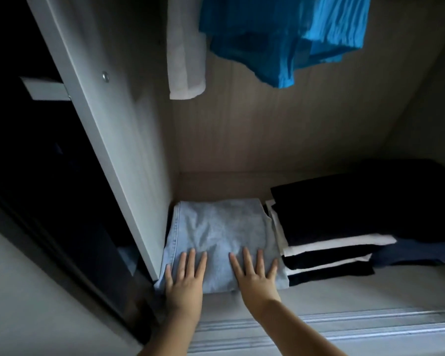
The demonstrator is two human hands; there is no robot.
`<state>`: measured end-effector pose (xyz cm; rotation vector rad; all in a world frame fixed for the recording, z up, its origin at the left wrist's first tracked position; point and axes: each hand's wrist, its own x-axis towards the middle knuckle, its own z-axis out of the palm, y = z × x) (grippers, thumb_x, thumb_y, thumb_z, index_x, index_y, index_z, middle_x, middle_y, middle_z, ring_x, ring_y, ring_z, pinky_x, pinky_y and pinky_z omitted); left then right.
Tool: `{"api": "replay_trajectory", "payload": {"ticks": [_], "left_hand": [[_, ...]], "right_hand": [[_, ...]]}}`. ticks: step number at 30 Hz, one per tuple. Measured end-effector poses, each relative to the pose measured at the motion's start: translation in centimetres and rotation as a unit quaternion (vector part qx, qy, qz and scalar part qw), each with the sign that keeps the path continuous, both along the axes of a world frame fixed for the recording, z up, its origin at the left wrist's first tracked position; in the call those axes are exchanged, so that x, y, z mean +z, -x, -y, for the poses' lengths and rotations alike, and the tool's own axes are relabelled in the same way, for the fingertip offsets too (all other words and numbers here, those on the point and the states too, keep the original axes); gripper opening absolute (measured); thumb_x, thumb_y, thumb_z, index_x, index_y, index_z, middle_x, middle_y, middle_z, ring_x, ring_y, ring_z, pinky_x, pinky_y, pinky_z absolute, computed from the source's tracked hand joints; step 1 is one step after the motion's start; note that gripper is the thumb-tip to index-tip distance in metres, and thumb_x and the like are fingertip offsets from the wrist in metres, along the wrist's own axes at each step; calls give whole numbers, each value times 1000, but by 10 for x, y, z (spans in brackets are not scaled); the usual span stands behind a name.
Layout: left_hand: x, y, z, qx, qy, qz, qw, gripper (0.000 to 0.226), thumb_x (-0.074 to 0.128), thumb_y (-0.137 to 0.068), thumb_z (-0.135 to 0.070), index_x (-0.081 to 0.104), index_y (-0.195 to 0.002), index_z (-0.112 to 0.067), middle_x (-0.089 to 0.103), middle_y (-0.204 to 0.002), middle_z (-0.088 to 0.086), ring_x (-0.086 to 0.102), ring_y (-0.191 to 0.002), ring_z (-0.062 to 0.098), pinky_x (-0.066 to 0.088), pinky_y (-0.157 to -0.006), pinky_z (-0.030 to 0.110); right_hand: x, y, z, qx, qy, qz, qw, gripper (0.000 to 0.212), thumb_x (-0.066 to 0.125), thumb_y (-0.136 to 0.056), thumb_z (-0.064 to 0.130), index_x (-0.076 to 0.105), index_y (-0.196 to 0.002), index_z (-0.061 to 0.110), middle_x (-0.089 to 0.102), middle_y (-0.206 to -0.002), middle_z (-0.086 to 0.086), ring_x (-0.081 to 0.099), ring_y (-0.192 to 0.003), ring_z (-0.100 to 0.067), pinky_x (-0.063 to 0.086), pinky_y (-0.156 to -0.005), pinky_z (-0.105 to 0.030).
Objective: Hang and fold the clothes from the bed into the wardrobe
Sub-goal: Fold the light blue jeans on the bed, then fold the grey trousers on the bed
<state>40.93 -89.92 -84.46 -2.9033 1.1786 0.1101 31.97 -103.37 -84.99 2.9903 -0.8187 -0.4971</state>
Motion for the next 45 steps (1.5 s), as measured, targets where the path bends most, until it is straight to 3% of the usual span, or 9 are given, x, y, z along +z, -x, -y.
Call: {"api": "replay_trajectory", "payload": {"ticks": [3, 5, 9, 15, 19, 25, 34, 38, 45], "left_hand": [[-10, -10, 3, 16, -39, -8, 999, 59, 24, -100, -19, -4, -150, -34, 2, -161, 2, 7, -148, 21, 11, -114, 55], [-5, -18, 6, 22, -98, -38, 994, 66, 23, -101, -12, -18, -149, -31, -14, -160, 1, -8, -148, 20, 4, -115, 54], [45, -11, 16, -20, -145, -96, 985, 79, 27, -92, 2, -19, -149, -28, -14, -160, 6, -12, -147, 25, 4, -114, 57], [128, 46, 2, -118, -210, -128, 962, 81, 37, -91, -2, -11, -151, -28, -5, -161, 5, -6, -148, 23, 11, -115, 51], [209, 85, 1, -181, -249, -110, 945, 72, 41, -93, -9, 3, -152, -24, 12, -159, 2, 4, -147, 21, 19, -113, 47], [328, 143, -10, -273, -262, -98, 921, 73, 50, -89, -7, 13, -150, -24, 32, -151, 4, 22, -141, 22, 29, -106, 40], [576, 236, -12, -445, -187, -98, 870, 42, 44, -91, -7, 37, -132, -16, 50, -130, 11, 44, -124, 31, 39, -81, 40], [651, 277, -3, -495, -164, -74, 850, 49, 39, -92, -9, 34, -140, -16, 48, -135, 10, 42, -128, 31, 42, -88, 42], [739, 428, 28, -582, -119, -42, 803, 47, 39, -91, -10, 36, -138, -17, 50, -131, 10, 47, -119, 30, 37, -78, 37]], "right_hand": [[6, -1, -2, 10, 5, -12, 1000, 77, 35, -100, 18, -24, -148, 26, -24, -157, -12, -20, -141, -46, -10, -104, -72], [18, -1, 2, 19, 4, -23, 1000, 79, 38, -98, 16, -20, -150, 26, -21, -158, -12, -18, -142, -45, -9, -106, -71], [56, 15, -5, -2, 2, -35, 999, 78, 40, -94, 9, -7, -153, 28, -11, -160, -10, -12, -146, -35, -9, -108, -68], [128, 73, -58, -149, -74, -45, 985, 75, 42, -93, 10, -1, -153, 22, 4, -160, -12, -3, -148, -32, -2, -110, -69], [207, 112, -80, -294, -136, -29, 946, 66, 41, -90, 5, 17, -150, 19, 25, -151, -11, 7, -146, -35, 8, -106, -74], [328, 175, -107, -400, -168, -56, 899, 57, 41, -91, 6, 30, -145, 18, 32, -146, -10, 18, -142, -35, 13, -105, -74], [577, 282, -148, -550, -141, -17, 823, 56, 43, -90, 6, 32, -143, 18, 35, -145, -11, 26, -138, -35, 12, -106, -74], [644, 334, -158, -596, -131, 9, 792, 55, 46, -91, 9, 31, -143, 19, 38, -142, -13, 30, -135, -38, 13, -106, -73], [724, 480, -146, -658, -77, 40, 748, 52, 48, -92, 13, 32, -141, 20, 39, -142, -13, 34, -134, -38, 18, -106, -71]]}}
